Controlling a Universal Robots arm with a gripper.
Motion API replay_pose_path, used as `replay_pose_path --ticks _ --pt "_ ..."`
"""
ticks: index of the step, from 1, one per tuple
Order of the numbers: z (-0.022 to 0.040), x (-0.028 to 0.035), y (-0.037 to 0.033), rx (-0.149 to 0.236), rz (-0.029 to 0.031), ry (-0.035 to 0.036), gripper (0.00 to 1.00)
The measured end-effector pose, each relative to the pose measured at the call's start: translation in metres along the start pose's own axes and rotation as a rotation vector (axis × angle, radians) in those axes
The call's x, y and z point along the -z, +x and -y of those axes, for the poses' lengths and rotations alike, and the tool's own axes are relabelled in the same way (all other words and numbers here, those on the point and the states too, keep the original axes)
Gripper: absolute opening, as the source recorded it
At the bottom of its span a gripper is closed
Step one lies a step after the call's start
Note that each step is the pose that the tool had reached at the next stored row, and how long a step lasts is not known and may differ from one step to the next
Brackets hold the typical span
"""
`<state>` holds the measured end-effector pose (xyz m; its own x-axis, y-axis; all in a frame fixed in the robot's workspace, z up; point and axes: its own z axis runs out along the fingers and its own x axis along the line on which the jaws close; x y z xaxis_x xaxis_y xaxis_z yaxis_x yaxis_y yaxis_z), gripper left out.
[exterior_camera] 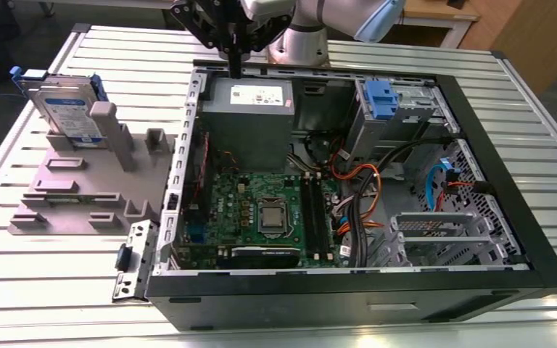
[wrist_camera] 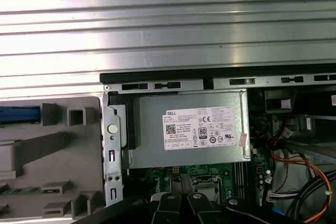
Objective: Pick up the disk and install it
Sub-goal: 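Reach for the disk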
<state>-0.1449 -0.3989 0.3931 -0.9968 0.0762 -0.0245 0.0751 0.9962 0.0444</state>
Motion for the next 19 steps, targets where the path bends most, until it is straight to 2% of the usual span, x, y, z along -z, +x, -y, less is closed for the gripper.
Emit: replay_pose_path --ticks 5,10,19 --pt "0.0001 0.0000 0.0014 0.000 0.0001 0.0000 0.11" --pt "0.0005 0.0002 0.0062 0.000 0.0000 0.0001 0.11" --pt "0.0005 0.0002 0.0073 0.000 0.0000 0.0000 0.11"
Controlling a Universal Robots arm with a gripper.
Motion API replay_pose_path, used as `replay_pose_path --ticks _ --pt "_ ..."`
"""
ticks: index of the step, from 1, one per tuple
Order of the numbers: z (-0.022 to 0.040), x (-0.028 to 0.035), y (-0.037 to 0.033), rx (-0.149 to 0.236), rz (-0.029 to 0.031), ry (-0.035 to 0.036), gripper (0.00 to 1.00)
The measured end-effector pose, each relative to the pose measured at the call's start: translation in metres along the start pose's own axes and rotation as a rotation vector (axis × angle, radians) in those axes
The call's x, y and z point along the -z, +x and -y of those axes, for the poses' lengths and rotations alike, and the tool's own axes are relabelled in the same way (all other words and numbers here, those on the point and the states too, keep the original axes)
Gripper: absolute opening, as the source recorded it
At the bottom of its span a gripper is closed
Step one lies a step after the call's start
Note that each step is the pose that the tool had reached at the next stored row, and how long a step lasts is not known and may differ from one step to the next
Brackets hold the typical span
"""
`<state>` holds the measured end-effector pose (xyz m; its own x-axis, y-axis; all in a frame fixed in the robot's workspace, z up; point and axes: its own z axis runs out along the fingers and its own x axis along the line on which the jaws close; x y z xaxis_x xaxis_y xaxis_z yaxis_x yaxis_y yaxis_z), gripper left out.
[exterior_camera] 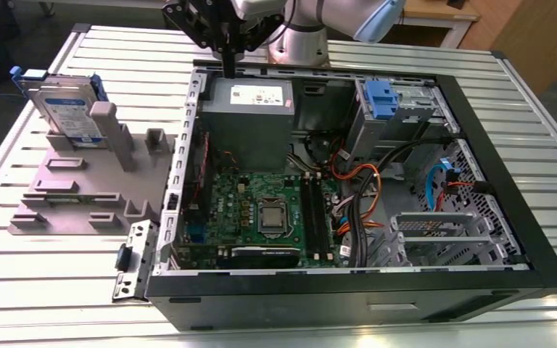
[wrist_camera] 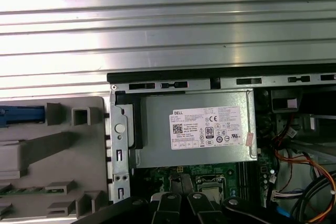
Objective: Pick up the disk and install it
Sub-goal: 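Reach for the disk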
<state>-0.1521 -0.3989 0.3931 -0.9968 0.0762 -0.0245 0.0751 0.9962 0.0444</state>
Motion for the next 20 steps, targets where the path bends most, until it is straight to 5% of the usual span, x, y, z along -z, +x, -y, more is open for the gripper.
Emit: replay_pose_path --ticks 17,20 --pt "0.0002 0.0000 0.0021 0.000 -0.0007 0.0002 0.11" --pt "0.0002 -0.0012 0.0023 0.000 -0.0057 0.0005 0.11"
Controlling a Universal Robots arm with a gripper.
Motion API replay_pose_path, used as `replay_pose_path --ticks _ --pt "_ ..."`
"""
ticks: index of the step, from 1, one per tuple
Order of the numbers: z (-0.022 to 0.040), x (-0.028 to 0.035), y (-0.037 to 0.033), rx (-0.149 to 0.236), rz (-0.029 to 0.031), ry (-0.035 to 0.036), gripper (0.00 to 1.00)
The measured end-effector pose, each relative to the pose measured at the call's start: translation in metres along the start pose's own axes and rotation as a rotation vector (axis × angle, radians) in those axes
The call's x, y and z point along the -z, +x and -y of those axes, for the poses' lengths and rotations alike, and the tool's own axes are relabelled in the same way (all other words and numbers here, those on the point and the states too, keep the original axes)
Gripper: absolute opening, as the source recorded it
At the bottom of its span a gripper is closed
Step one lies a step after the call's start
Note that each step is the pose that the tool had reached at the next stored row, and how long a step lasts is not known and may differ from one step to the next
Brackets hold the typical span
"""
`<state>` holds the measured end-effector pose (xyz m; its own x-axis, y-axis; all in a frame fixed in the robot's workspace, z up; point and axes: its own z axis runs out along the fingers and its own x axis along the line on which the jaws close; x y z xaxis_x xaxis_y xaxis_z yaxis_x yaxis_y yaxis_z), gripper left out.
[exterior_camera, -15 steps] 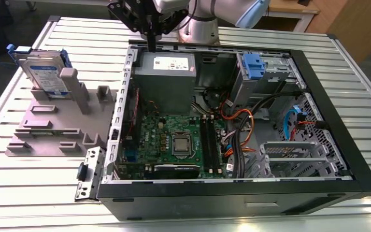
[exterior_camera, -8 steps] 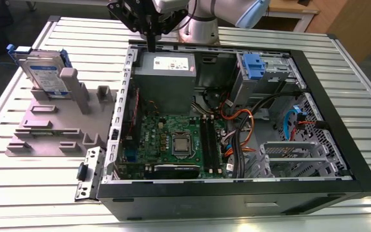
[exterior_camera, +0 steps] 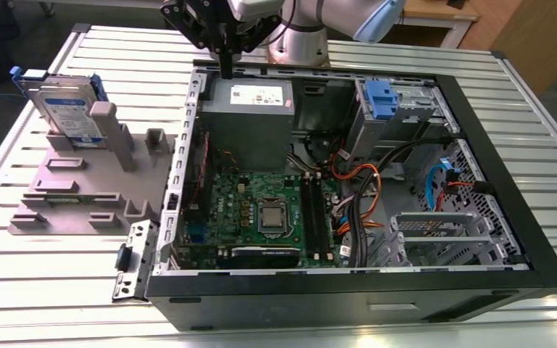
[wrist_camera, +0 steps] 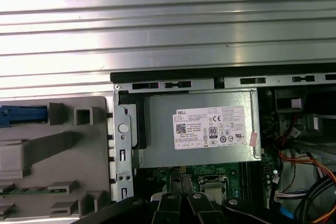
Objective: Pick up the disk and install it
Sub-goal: 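Reach for the disk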
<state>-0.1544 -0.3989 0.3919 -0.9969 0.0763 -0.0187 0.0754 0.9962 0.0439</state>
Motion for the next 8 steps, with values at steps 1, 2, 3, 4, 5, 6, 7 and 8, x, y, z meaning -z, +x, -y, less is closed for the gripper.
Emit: replay_pose_path --ticks 1,2,3,4,5,6,7,8 --pt "0.0000 -0.0001 0.0000 0.000 -0.0004 0.0001 0.11" --pt "0.0000 -0.0002 0.0000 0.000 -0.0009 0.0001 0.11" --pt "0.0000 -0.0002 0.0000 0.000 -0.0014 0.0001 0.11" --pt "0.0000 -0.0003 0.0000 0.000 -0.0018 0.0001 0.11" --pt "0.0000 -0.0003 0.0000 0.000 -0.0022 0.0002 0.11" --pt "0.0000 -0.0004 0.0000 0.000 -0.0024 0.0002 0.11" --pt "0.0000 -0.0005 0.0000 0.000 -0.0028 0.0002 0.11" --pt "0.0000 -0.0005 0.0000 0.000 -0.0032 0.0002 0.11"
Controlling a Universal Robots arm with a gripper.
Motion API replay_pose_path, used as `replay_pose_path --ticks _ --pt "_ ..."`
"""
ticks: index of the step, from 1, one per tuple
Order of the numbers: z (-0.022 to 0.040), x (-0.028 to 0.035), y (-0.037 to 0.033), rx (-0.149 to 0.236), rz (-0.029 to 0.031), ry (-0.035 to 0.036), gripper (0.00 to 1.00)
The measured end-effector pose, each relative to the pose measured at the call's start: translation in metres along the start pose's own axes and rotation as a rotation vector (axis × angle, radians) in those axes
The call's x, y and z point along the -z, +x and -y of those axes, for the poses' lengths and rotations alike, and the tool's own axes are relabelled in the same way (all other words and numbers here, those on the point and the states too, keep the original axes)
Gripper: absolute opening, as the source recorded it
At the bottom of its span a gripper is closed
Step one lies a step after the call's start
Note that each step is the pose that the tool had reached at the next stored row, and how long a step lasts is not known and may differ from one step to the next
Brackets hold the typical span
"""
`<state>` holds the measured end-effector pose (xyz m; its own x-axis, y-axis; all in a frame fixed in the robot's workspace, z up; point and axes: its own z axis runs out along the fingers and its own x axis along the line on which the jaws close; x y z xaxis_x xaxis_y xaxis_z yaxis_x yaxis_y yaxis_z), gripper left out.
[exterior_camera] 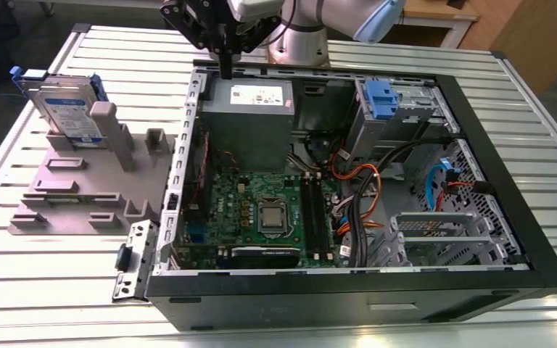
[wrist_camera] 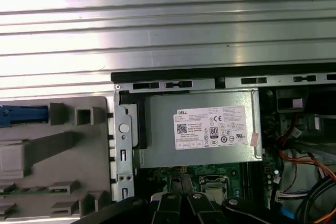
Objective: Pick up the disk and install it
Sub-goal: 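Reach for the disk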
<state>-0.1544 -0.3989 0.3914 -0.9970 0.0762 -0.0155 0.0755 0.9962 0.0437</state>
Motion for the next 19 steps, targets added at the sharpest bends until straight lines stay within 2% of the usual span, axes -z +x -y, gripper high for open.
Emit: replay_pose_path --ticks 2,3,4,13,19 --pt "0.0000 -0.0001 0.0000 0.000 -0.0009 0.0001 0.11" --pt "0.0003 -0.0055 0.0005 -0.001 -0.0314 0.0025 0.11" --pt "0.0005 -0.0092 0.0013 -0.002 -0.0547 0.0042 0.11" --pt "0.0005 -0.0094 0.0016 -0.002 -0.0547 0.0040 0.11" --pt "0.0010 -0.0092 0.0077 -0.002 -0.0548 0.0041 0.11"
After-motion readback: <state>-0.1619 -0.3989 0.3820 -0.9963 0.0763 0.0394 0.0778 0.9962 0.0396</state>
